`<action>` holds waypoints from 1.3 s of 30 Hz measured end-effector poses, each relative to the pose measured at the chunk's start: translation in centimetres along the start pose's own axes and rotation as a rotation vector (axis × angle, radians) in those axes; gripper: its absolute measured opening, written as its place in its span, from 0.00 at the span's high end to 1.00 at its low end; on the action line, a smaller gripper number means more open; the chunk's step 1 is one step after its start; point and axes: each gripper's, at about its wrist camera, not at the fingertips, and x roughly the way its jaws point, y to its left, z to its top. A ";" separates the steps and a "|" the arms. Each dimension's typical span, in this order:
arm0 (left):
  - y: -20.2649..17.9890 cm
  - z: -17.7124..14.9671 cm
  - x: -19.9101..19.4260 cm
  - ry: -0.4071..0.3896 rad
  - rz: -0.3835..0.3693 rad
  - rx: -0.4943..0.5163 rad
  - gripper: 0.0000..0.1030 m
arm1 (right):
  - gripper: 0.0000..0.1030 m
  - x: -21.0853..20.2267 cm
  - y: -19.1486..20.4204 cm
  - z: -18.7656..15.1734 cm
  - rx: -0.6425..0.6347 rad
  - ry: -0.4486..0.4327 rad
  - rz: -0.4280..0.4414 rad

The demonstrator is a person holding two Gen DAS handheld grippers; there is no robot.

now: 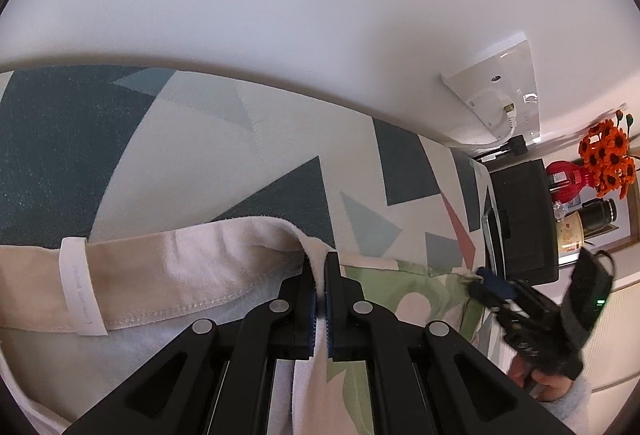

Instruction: Fold clothes

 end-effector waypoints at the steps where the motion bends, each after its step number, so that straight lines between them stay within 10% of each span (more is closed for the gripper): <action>1: 0.0 0.0 0.0 -0.001 0.001 0.000 0.97 | 0.67 0.6 0.0 -0.1 0.004 0.012 0.002; 3: 0.0 0.0 0.0 0.000 0.007 0.004 0.97 | 0.94 1.7 -0.2 -0.2 0.021 0.034 0.009; 17: -0.6 0.2 0.6 0.000 0.006 0.002 0.96 | 0.99 1.9 -2.0 -0.4 0.051 0.032 -0.114; 22: -0.2 0.3 0.6 0.013 -0.017 -0.021 0.95 | 0.96 1.9 -1.8 -0.4 0.038 0.023 -0.158; 25: -0.4 0.9 0.6 0.058 -0.009 -0.039 0.94 | 0.66 1.8 -2.4 -0.3 0.087 0.035 -0.166; 31: -3.0 2.1 -0.2 0.131 0.064 0.040 0.70 | 0.66 -0.4 -1.9 0.3 0.139 -0.001 -0.125; 39: -3.6 3.2 0.5 0.251 0.118 0.080 0.69 | 0.66 -0.2 -3.0 1.2 0.210 0.089 -0.234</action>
